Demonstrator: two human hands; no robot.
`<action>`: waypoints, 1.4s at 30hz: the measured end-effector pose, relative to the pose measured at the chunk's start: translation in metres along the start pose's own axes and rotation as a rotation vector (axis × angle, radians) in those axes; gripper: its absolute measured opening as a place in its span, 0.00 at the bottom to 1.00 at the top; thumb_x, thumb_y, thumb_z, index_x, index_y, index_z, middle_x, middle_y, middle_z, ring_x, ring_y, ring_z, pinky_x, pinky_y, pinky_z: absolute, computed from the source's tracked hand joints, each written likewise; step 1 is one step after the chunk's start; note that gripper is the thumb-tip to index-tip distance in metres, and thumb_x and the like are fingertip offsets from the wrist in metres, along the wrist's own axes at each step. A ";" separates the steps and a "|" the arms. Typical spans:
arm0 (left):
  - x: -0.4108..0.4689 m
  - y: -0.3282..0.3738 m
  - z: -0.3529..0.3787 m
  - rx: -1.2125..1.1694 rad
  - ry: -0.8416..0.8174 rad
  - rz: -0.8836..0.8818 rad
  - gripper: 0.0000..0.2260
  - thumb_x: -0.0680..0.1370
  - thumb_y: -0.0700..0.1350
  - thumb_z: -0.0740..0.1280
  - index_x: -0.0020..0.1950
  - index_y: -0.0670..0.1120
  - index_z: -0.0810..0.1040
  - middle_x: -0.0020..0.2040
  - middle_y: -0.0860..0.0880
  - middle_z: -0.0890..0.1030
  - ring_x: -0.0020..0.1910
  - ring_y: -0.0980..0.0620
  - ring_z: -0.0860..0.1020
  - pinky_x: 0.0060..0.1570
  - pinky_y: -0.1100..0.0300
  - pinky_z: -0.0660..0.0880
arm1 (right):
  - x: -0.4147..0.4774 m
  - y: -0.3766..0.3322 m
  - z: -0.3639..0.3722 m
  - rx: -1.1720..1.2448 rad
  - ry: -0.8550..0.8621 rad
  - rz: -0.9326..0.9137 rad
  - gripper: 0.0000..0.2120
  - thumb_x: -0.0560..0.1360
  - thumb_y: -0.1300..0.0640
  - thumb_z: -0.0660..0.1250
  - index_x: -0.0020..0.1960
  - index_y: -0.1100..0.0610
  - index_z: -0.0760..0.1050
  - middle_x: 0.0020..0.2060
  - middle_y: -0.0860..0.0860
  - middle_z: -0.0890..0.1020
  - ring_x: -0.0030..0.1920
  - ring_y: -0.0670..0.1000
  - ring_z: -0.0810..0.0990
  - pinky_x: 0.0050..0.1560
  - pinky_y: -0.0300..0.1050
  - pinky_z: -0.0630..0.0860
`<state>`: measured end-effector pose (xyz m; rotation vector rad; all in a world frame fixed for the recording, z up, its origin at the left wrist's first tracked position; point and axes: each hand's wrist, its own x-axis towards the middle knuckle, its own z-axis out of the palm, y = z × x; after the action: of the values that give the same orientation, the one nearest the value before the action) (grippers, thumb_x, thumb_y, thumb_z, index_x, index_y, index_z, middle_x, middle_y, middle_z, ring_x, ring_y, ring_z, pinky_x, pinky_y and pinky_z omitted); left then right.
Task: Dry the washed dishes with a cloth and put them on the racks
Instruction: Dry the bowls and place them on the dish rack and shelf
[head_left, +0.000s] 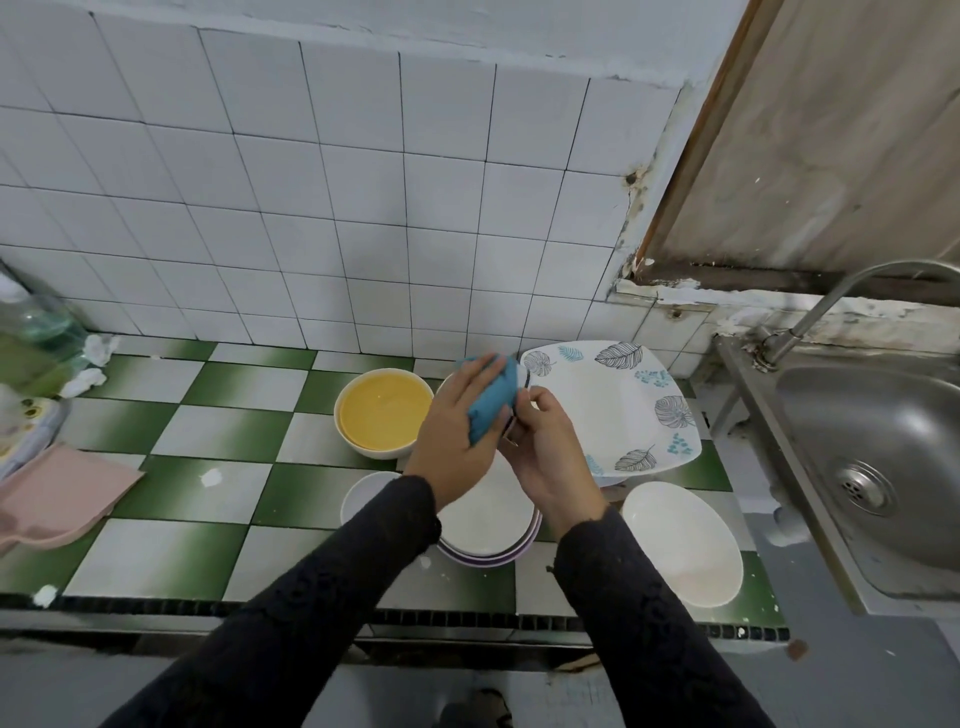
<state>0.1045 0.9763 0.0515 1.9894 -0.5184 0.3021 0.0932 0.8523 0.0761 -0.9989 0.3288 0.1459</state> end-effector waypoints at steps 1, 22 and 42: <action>0.003 0.002 -0.002 -0.153 0.020 -0.138 0.20 0.82 0.51 0.62 0.74 0.55 0.65 0.69 0.53 0.72 0.67 0.54 0.72 0.65 0.54 0.74 | 0.000 -0.001 -0.001 -0.039 0.003 -0.008 0.09 0.85 0.59 0.58 0.47 0.58 0.71 0.40 0.55 0.81 0.39 0.51 0.81 0.43 0.45 0.80; 0.030 0.005 -0.020 -0.248 -0.149 -0.436 0.13 0.80 0.50 0.66 0.61 0.46 0.79 0.55 0.47 0.82 0.55 0.48 0.80 0.55 0.56 0.77 | 0.013 0.005 -0.012 -0.366 0.008 -0.009 0.10 0.83 0.61 0.61 0.51 0.58 0.81 0.51 0.62 0.83 0.53 0.58 0.80 0.53 0.53 0.79; -0.017 -0.021 0.002 0.447 -0.033 0.393 0.33 0.76 0.47 0.68 0.78 0.46 0.59 0.78 0.47 0.60 0.78 0.45 0.58 0.75 0.44 0.60 | 0.016 0.010 -0.004 0.680 0.171 0.078 0.20 0.81 0.61 0.65 0.72 0.60 0.70 0.63 0.59 0.81 0.65 0.56 0.80 0.72 0.55 0.71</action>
<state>0.0998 0.9866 0.0275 2.3142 -0.9298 0.6770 0.1044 0.8542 0.0609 -0.3246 0.5299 0.0129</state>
